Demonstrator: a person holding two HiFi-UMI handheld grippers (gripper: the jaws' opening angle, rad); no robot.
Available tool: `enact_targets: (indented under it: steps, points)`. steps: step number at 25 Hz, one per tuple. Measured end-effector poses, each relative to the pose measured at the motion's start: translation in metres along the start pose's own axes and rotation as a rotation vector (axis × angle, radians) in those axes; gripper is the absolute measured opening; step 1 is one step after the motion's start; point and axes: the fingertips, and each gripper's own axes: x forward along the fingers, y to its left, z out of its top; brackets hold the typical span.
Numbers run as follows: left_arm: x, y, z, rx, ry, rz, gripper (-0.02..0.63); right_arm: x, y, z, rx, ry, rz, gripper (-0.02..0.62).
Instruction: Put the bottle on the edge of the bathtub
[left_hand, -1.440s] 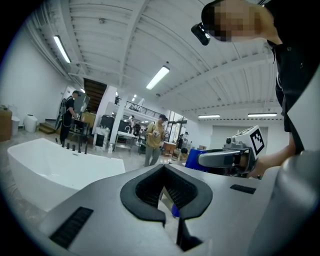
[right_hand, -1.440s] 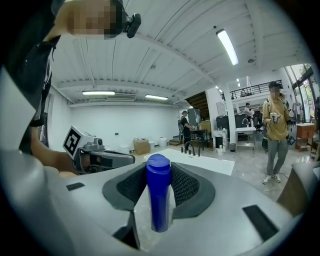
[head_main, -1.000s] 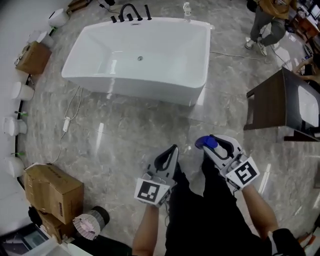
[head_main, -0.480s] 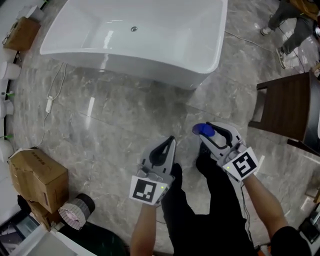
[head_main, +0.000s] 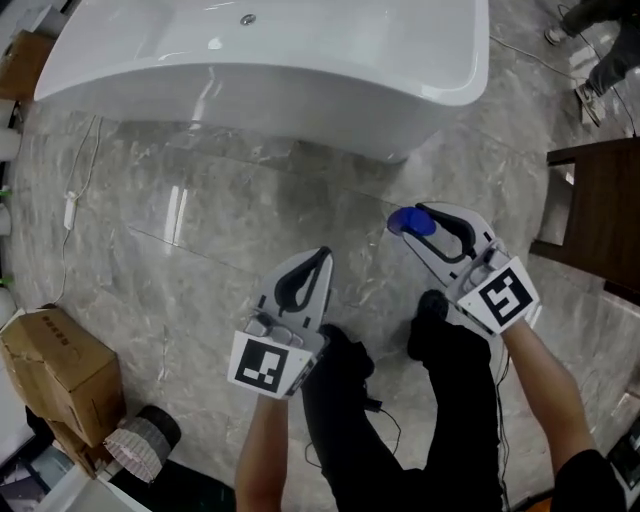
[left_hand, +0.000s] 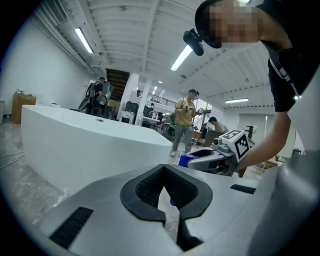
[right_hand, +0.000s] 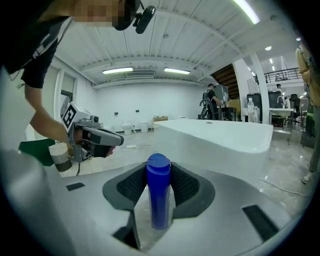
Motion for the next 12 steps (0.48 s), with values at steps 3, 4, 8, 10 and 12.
enact_targets:
  steps: [3, 4, 8, 10, 12]
  points:
    - [0.026, 0.017, -0.050, 0.007, 0.007, -0.034, 0.012, 0.023, -0.012, -0.055, -0.012, 0.011, 0.007, 0.144]
    - [0.033, 0.024, -0.065, 0.014, 0.006, -0.046, 0.012, 0.032, -0.016, -0.070, -0.019, 0.007, 0.009, 0.144]
    - [0.053, 0.044, -0.116, 0.042, -0.005, -0.071, 0.012, 0.059, -0.026, -0.118, -0.022, -0.016, 0.009, 0.144]
    - [0.063, 0.051, -0.138, 0.055, -0.007, -0.080, 0.012, 0.070, -0.032, -0.141, -0.008, -0.009, -0.004, 0.144]
    - [0.074, 0.058, -0.156, 0.057, -0.015, -0.088, 0.012, 0.079, -0.040, -0.165, -0.006, -0.004, -0.016, 0.144]
